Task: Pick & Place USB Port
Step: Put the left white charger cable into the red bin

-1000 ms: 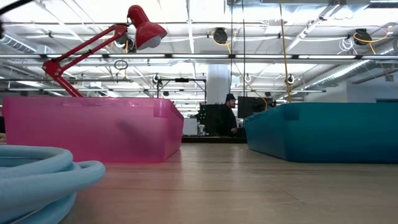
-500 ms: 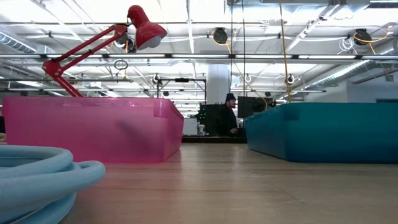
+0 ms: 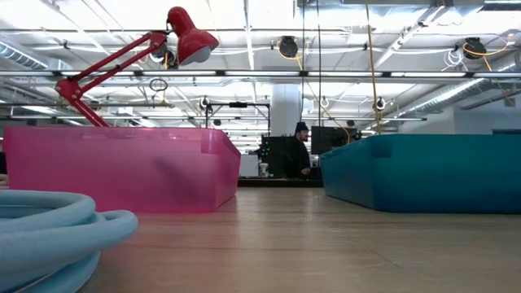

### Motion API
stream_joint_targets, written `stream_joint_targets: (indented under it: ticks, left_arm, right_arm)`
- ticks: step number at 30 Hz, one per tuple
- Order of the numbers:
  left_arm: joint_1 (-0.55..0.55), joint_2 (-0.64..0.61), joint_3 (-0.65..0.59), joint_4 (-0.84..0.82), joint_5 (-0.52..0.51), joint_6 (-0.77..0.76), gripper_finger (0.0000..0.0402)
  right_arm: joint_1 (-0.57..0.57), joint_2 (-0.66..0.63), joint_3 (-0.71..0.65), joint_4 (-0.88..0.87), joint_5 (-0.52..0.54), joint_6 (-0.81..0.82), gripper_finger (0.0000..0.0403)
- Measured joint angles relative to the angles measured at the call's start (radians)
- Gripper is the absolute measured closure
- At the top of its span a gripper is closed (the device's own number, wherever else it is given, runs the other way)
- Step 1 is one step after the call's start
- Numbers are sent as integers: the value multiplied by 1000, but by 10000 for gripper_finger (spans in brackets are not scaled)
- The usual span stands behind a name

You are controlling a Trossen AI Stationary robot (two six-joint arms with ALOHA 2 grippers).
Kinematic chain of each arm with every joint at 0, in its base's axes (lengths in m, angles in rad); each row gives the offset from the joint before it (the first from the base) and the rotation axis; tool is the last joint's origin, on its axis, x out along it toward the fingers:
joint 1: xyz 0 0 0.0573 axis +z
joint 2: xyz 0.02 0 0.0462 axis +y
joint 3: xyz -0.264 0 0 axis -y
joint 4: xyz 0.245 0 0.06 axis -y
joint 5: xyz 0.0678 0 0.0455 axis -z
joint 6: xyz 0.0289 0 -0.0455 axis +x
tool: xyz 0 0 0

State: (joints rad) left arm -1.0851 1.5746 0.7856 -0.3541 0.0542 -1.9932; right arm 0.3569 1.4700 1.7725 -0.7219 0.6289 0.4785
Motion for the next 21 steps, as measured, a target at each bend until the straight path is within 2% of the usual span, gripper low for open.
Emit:
stream_joint_targets:
  ticks: [4, 9, 12, 16, 21]
  left_arm:
    - [8, 86, 2, 86, 64, 38, 191]
    - [13, 106, 14, 102, 69, 65, 217]
    - [42, 73, 11, 96, 73, 124, 230]
    - [115, -9, 6, 64, 4, 203, 240]
    - [155, -126, 11, 50, 16, 498, 241]
  right_arm:
    - [5, 0, 0, 1, 0, -2, 271]
    - [5, 0, 0, 7, 0, -8, 271]
    - [5, 0, 0, 9, 1, -8, 271]
    - [5, 0, 0, 27, 2, -18, 271]
    - [5, 0, 0, 45, 3, -29, 271]
